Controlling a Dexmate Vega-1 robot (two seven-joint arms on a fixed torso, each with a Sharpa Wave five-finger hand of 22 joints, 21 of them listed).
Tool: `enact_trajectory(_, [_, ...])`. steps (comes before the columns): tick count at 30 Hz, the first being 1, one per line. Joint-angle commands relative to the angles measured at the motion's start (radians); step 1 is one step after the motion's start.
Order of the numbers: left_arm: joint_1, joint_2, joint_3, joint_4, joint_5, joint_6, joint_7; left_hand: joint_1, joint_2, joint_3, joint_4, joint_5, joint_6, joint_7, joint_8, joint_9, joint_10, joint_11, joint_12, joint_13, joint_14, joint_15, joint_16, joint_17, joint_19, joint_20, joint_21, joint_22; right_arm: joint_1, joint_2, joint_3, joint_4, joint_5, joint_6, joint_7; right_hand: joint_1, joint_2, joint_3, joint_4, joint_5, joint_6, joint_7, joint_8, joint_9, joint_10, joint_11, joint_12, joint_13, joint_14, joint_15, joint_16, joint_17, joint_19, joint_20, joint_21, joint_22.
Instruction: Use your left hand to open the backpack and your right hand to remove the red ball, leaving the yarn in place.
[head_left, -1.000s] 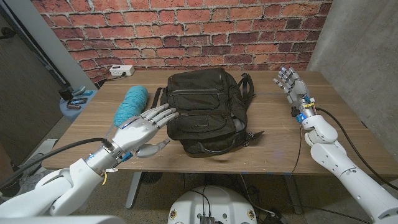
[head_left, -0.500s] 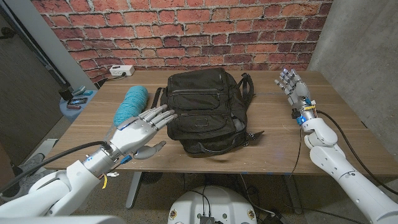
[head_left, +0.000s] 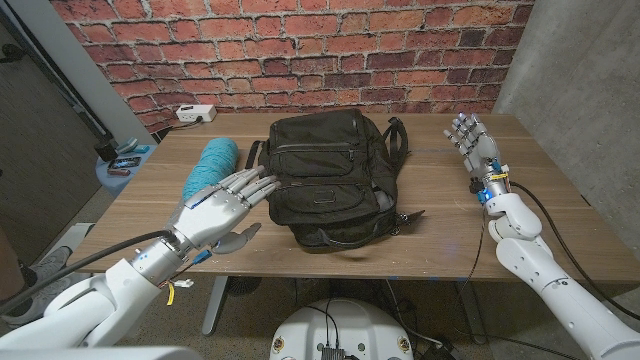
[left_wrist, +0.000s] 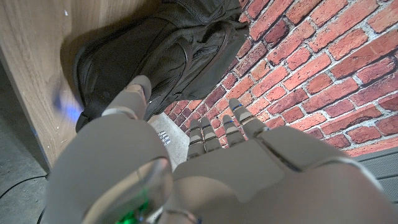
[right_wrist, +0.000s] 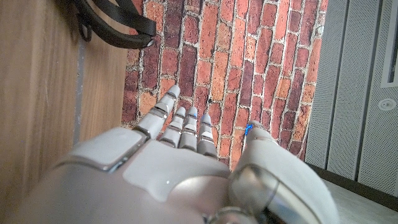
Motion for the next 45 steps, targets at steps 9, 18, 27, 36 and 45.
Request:
enact_trajectory(9, [-0.029, 0.07, 0.18, 0.104, 0.084, 0.214, 0.186, 0.028, -0.01, -0.01, 0.009, -0.009, 0.065, 0.001, 0.019, 0.007, 0.049, -0.006, 0.043, 0.02, 0.057, -0.009, 0.015, 0.003, 0.029, -0.001, 0.001, 0.002, -0.004, 0.014, 0.019, 0.036, 0.038, 0.034, 0.04, 0.001, -0.007, 0.002, -0.005, -0.002, 0.009, 0.003, 0.002, 0.003, 0.013, 0.0, 0.007, 0.003, 0.01, -0.003, 0.01, 0.004, 0.008, -0.007, 0.006, 0.002])
enact_trajectory(18, [-0.053, 0.136, 0.254, 0.118, 0.058, 0.291, 0.194, 0.032, -0.013, -0.016, 0.012, -0.012, 0.08, 0.0, 0.022, 0.01, 0.051, -0.007, 0.053, 0.028, 0.068, -0.009, 0.013, 0.004, 0.036, -0.001, 0.0, 0.003, -0.005, 0.018, 0.025, 0.051, 0.05, 0.038, 0.055, -0.001, -0.006, 0.002, -0.005, -0.002, 0.009, 0.003, 0.002, 0.003, 0.013, 0.001, 0.007, 0.003, 0.011, -0.004, 0.011, 0.005, 0.009, -0.007, 0.007, 0.002])
enact_trajectory(27, [-0.067, 0.194, 0.308, 0.128, 0.024, 0.346, 0.188, 0.033, -0.016, -0.021, 0.014, -0.015, 0.085, 0.001, 0.021, 0.013, 0.048, -0.005, 0.059, 0.034, 0.073, -0.01, 0.011, 0.004, 0.039, -0.002, -0.001, 0.003, -0.008, 0.02, 0.034, 0.067, 0.057, 0.046, 0.064, -0.002, -0.006, 0.003, -0.006, -0.002, 0.009, 0.004, 0.002, 0.003, 0.014, 0.001, 0.007, 0.003, 0.01, -0.003, 0.011, 0.005, 0.01, -0.007, 0.007, 0.002])
enact_trajectory(36, [-0.088, 0.235, 0.366, 0.148, -0.001, 0.4, 0.204, 0.039, -0.016, -0.026, 0.015, -0.018, 0.096, 0.004, 0.023, 0.015, 0.056, -0.007, 0.071, 0.042, 0.082, -0.009, 0.009, 0.005, 0.041, 0.0, -0.003, 0.004, -0.012, 0.025, 0.039, 0.077, 0.061, 0.053, 0.068, -0.003, -0.005, 0.004, -0.007, -0.002, 0.01, 0.003, 0.002, 0.003, 0.014, -0.002, 0.007, 0.003, 0.011, -0.003, 0.011, 0.005, 0.009, -0.007, 0.006, 0.002])
enact_trajectory(45, [-0.113, 0.266, 0.424, 0.167, -0.024, 0.454, 0.226, 0.048, -0.016, -0.033, 0.016, -0.022, 0.14, -0.004, 0.038, 0.021, 0.062, -0.008, 0.087, 0.055, 0.093, -0.012, 0.008, 0.006, 0.046, 0.003, -0.005, 0.004, -0.004, 0.035, 0.039, 0.096, 0.076, 0.059, 0.097, -0.005, -0.005, 0.005, -0.008, -0.002, 0.011, 0.0, 0.002, 0.003, 0.014, -0.002, 0.007, 0.004, 0.01, -0.003, 0.011, 0.005, 0.01, -0.007, 0.006, 0.002])
